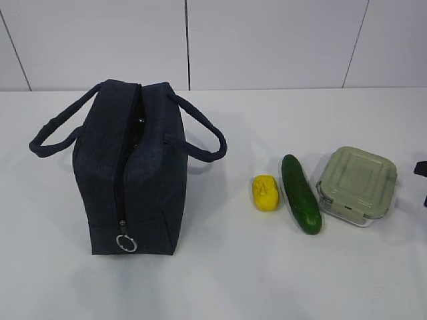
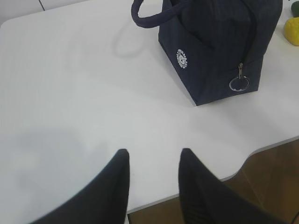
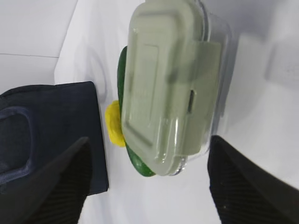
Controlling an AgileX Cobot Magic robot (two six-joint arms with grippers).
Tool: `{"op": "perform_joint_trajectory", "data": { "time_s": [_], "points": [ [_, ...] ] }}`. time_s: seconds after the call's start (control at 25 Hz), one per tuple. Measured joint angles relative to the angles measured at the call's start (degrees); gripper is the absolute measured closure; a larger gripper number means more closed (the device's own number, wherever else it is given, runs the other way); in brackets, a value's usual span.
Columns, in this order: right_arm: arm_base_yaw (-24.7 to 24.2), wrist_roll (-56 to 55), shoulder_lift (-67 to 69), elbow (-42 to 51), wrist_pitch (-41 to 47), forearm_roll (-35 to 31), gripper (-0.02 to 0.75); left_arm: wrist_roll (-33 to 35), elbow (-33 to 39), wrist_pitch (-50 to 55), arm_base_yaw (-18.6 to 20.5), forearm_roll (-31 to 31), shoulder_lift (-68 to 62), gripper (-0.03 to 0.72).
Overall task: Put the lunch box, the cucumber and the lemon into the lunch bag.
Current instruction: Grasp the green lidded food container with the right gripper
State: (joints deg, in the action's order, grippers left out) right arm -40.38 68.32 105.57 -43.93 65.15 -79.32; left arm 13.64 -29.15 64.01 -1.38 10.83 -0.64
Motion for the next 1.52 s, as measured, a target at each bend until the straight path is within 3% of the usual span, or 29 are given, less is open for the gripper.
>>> {"op": "perform_joint_trajectory", "data": {
  "time_s": [0.52,0.84,1.52],
  "points": [
    [0.46,5.97,10.18,-2.68,0.28,-5.64,0.161,0.0,0.0,0.0,0.0,0.0,0.0,0.45],
    [4.82,6.92,11.74,-6.18,0.58,-3.8,0.161,0.0,0.0,0.0,0.0,0.0,0.0,0.45],
    [5.04,6.92,18.53,-9.13,0.61,-5.97,0.16,0.0,0.0,0.0,0.0,0.0,0.0,0.45]
  ]
}}
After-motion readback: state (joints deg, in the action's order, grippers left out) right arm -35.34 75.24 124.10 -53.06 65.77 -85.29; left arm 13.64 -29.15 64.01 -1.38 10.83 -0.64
